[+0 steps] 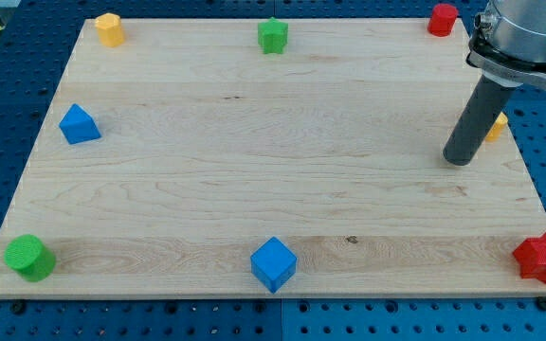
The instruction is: Point your arm to bottom left
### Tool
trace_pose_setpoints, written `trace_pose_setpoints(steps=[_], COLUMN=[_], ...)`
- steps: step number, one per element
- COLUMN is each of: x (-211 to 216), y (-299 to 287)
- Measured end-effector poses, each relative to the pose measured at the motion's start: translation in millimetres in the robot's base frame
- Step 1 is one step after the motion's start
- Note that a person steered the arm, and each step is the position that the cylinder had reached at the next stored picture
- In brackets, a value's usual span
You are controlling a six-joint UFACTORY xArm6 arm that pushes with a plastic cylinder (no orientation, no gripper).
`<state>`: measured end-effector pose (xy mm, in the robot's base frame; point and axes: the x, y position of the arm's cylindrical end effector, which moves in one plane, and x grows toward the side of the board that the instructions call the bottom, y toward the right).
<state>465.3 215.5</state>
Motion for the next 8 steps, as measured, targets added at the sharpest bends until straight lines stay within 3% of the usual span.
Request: trace_pose_setpoints(steps=[1,2,6,8], x=[0,0,-1,22], y=[-14,-68,-341,-470])
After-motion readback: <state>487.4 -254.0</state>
